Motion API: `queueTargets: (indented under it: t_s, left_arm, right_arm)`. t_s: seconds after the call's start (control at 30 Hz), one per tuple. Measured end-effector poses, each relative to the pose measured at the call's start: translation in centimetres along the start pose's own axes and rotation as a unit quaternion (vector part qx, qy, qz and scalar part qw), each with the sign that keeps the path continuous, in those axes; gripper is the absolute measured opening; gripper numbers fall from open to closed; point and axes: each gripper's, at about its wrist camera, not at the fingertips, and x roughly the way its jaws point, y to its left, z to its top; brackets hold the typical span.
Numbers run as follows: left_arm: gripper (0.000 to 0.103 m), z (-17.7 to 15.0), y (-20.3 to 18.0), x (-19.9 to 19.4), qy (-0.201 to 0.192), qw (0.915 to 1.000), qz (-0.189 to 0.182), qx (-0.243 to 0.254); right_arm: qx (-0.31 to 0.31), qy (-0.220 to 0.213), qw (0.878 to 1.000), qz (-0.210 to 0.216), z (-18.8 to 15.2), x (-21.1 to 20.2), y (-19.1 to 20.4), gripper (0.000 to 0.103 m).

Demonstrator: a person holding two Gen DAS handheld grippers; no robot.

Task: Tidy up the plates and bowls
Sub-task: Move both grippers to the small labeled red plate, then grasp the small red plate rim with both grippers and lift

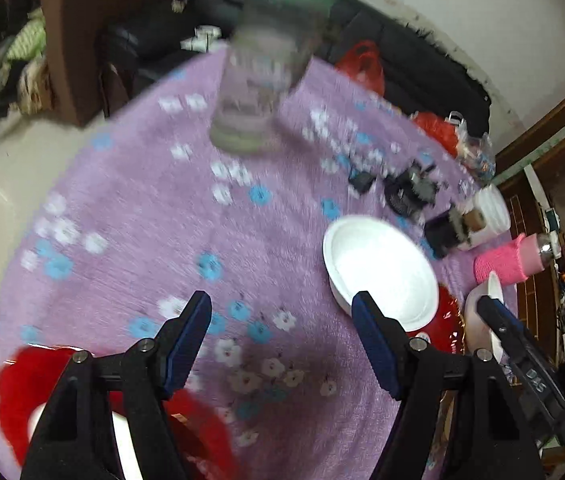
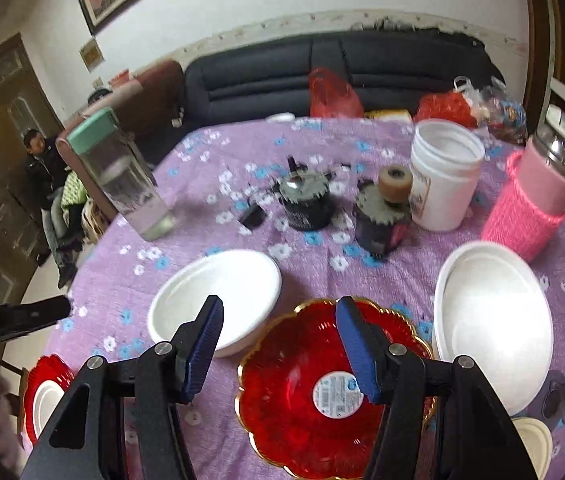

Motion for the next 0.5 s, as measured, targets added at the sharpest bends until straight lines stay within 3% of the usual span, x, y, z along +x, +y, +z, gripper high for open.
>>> queueTargets:
  t_s: [0.07,0.2,0.4,0.5]
  left_arm:
    - [0.072,-0.9,-0.4,1.6,0.027,0.9994,-0.021,0.002]
    - [0.072,-4.2,-2.6,3.2,0.064,0.9962,-0.053,0.025]
    - [0.071,-7.9,-6.9,4.2,0.088,0.9905,-0.076,0.073]
    - [0.071,-8.6,-7.9,5.6,0.096,0.9901,-0.075,0.070]
  right_arm:
    - [-0.012,0.009,0.999,-0.028,-0.5,-0.1,-0.9,0.063]
    - [-0.005,0.040,0.998,-0.044,-1.6,-0.6,-3.7,0.063]
    - [0.015,0.098,0.994,-0.033,-3.1,-0.4,-6.6,0.063]
    - [0.025,0.129,0.991,-0.026,-4.0,0.2,-7.1,0.063]
